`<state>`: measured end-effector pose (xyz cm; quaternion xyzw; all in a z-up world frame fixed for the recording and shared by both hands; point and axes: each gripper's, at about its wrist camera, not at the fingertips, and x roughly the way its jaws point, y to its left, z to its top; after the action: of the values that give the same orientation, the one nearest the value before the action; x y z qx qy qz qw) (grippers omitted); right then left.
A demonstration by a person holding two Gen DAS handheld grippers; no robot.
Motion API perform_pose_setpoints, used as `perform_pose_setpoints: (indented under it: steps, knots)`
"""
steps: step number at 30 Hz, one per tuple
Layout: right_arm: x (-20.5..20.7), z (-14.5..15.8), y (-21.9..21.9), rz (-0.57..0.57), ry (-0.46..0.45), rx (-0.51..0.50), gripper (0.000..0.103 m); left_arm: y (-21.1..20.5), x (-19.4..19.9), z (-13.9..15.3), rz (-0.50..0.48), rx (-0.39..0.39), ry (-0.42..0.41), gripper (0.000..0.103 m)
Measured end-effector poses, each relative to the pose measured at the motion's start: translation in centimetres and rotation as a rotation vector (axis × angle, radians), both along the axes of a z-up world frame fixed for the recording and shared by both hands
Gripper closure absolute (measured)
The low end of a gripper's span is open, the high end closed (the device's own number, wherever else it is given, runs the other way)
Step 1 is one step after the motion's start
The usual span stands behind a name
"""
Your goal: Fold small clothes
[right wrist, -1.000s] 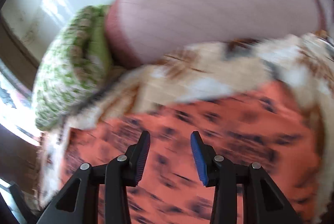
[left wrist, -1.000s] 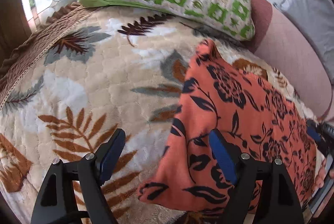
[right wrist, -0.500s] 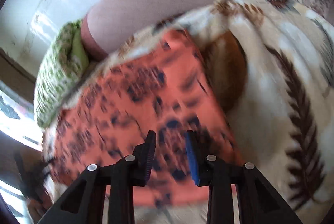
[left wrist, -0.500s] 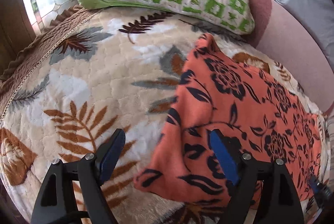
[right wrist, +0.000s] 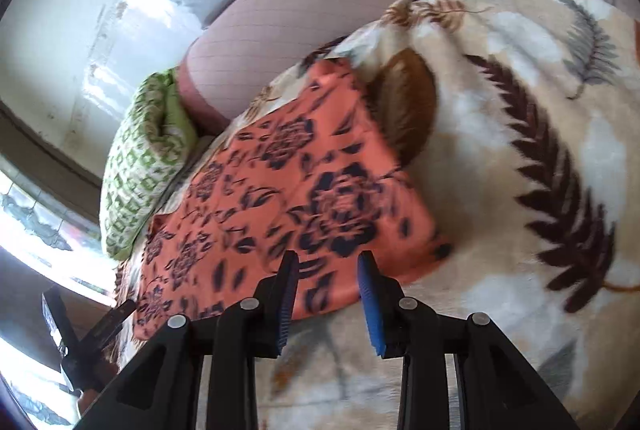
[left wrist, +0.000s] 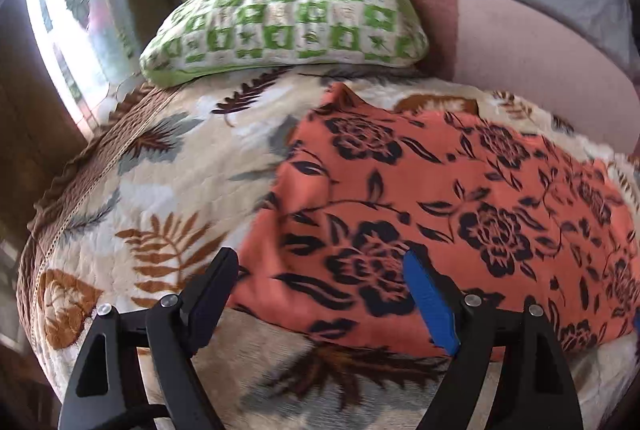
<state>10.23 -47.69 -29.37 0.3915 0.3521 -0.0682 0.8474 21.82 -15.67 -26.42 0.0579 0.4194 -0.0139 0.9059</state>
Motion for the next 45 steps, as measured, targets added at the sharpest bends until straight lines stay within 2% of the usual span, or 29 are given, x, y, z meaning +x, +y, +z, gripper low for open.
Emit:
perform_pose_setpoints:
  steps: [2,3,4,5,7,11,13,14,16,21,23,25,27,29,30,31,33,37,45]
  knots:
    - [0.8,-1.0,0.1,0.016,0.029,0.046,0.070,-1.5,0.8,-1.9,-0.022,0.053,0.061,0.018]
    - [1.8,-2.3,0.1,0.044,0.099,0.069,0.069,-2.0,1.2,-3.1,-0.021,0.085,0.097,0.017]
    - [2.3,-3.4,0.2,0.061,0.140,0.083,0.069,-2.3,1.4,-3.7,-0.013,0.111,0.096,0.013]
    - [2.2,-3.6,0.1,0.055,0.129,0.090,0.069,-2.5,1.3,-3.7,-0.002,0.134,0.055,0.010]
    - [2.2,-3.1,0.0,0.061,0.130,0.097,0.069,-3.0,1.5,-3.6,0.007,0.178,0.040,0.006]
    - [2.6,-2.5,0.0,0.107,0.134,0.048,0.069,-2.8,1.9,-3.3,0.043,0.139,0.048,0.006]
    - [2.6,-2.1,0.0,0.119,0.128,0.013,0.069,-2.8,1.3,-2.4,0.048,0.135,0.000,0.006]
    - [2.6,-1.6,0.1,0.121,0.116,-0.033,0.069,-3.4,0.6,-1.7,0.039,0.141,-0.051,0.006]
    - [2.7,-0.6,0.5,0.119,0.096,-0.127,0.069,-4.4,-0.3,-0.7,0.012,0.140,-0.100,0.006]
    - [3.3,1.5,1.5,0.100,0.061,-0.293,0.069,-7.5,-1.9,0.1,-0.116,0.052,-0.110,0.006]
    - [3.6,2.2,1.8,0.091,0.046,-0.336,0.069,-8.6,-2.3,0.2,-0.154,0.052,-0.120,0.006]
    - [4.3,2.2,2.0,0.090,0.043,-0.328,0.069,-9.3,-2.3,-0.4,-0.191,0.065,-0.113,0.004]
    - [5.3,1.5,2.1,0.098,0.074,-0.316,0.069,-9.3,-1.4,-1.6,-0.192,0.074,-0.051,0.002]
    - [6.9,-0.5,2.5,0.139,0.176,-0.293,0.069,-8.8,0.3,-3.6,-0.178,0.081,0.048,0.002]
    - [7.3,-1.4,2.7,0.155,0.204,-0.283,0.068,-8.5,0.8,-4.2,-0.178,0.058,0.066,0.000]
    - [7.2,-1.4,2.9,0.152,0.188,-0.310,0.068,-8.0,1.0,-4.2,-0.181,0.025,0.053,0.000]
    - [7.5,-0.9,3.3,0.169,0.207,-0.348,0.069,-8.0,1.3,-4.2,-0.179,0.021,0.058,0.000]
    - [7.4,-1.0,3.3,0.163,0.208,-0.339,0.068,-8.1,1.2,-4.7,-0.186,0.033,0.029,0.000]
    - [7.1,-0.8,3.6,0.180,0.235,-0.352,0.068,-7.8,1.3,-4.7,-0.193,0.008,0.049,0.000]
